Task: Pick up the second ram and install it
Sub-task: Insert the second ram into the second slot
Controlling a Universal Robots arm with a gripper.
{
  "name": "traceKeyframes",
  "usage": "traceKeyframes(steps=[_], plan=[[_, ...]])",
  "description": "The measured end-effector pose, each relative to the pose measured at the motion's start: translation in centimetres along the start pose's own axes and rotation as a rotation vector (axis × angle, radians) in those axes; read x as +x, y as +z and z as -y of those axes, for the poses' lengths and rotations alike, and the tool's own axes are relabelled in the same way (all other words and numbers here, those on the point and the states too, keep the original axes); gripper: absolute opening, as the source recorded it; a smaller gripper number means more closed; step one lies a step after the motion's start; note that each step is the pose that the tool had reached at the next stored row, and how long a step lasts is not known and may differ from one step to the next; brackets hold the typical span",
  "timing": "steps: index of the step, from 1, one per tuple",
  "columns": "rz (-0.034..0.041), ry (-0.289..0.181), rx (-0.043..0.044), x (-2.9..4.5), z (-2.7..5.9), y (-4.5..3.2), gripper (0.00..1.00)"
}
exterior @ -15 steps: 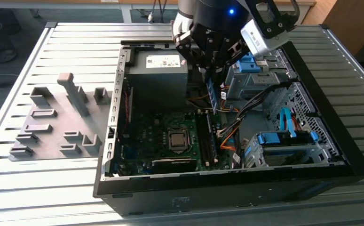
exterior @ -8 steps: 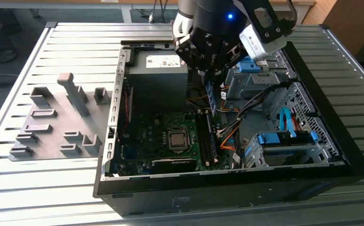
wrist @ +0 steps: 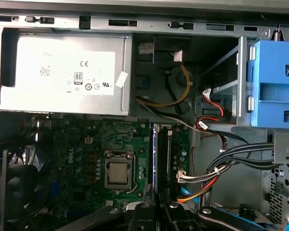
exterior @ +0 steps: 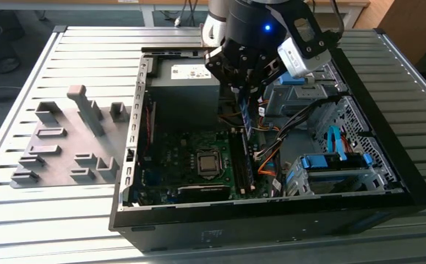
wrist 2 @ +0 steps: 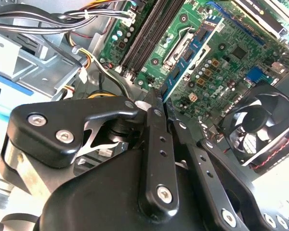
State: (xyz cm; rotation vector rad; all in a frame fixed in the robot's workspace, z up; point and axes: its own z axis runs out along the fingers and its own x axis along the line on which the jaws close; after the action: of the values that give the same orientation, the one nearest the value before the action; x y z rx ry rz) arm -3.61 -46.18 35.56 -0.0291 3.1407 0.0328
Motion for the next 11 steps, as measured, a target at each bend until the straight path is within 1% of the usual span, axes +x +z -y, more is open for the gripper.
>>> traceKeyframes(steps=[8, 11], plan=[[0.0002, 0.009, 0.0001, -0.09, 0.02, 0.69, 0.14], [0.0002, 0.010, 0.0002, -0.09, 0.02, 1.07, 0.14]])
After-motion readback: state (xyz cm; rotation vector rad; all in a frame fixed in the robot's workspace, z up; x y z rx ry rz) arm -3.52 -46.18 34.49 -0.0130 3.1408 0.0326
